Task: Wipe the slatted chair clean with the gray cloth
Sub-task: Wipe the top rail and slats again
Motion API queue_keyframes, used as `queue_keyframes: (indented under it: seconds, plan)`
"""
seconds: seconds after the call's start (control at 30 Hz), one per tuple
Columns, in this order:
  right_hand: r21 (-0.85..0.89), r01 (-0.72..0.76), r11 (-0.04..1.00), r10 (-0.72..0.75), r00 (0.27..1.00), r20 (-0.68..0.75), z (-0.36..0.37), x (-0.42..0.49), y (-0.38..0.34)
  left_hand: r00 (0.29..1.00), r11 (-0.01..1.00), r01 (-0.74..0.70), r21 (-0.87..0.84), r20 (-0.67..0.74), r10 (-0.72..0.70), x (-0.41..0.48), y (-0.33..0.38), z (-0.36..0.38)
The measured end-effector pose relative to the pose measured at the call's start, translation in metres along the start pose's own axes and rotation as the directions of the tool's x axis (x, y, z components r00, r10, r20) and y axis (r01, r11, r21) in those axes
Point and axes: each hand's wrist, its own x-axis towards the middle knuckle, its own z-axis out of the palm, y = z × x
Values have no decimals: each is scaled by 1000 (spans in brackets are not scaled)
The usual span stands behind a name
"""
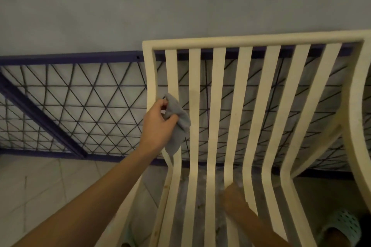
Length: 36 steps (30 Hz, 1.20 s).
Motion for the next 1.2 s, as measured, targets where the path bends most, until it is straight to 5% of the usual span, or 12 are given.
queue_keyframes:
  seconds: [0.1, 0.17, 0.23, 0.33, 0.4, 0.47, 0.57, 0.6, 0.7, 0.8, 1.2]
  plan:
    - [-168, 147, 975, -144, 989, 30, -69, -8, -23, 996, 996, -39, -83, -79, 33, 17, 12, -5]
    - [-154, 308, 939, -330, 932, -148, -140, -13, -57, 992, 991, -92, -97, -100, 82, 26, 21, -6]
    - [-167, 516, 840, -538, 752, -380, -209, -31, -101, 983, 986, -149, -69, -115, 141, 35, 34, -8]
    - [-368, 690, 623, -726, 334, -601, -296, -46, -159, 964, 980, -198, -21, -187, 191, 54, 56, -13]
    - [-511, 619, 597, -758, 228, -611, -337, -36, -190, 959, 984, -175, 28, -221, 177, 67, 63, -16]
    - [-573, 526, 629, -770, 316, -554, -361, -18, -208, 967, 991, -120, 58, -217, 130, 72, 62, -15]
    - [-607, 430, 668, -720, 579, -383, -360, 3, -213, 965, 994, -81, 72, -243, 96, 75, 61, -7]
    - [-624, 408, 666, -712, 597, -369, -355, 8, -212, 958, 995, -77, 63, -270, 92, 78, 62, -4]
    - [-603, 396, 692, -699, 578, -422, -350, 12, -213, 934, 996, -67, 60, -347, 84, 90, 65, 5]
    - [-586, 390, 711, -667, 637, -386, -354, 8, -215, 915, 992, -70, 101, -390, 104, 89, 68, 13]
    - [-609, 422, 672, -699, 633, -332, -329, -36, -209, 885, 955, -178, 239, -385, 262, 41, 56, -35]
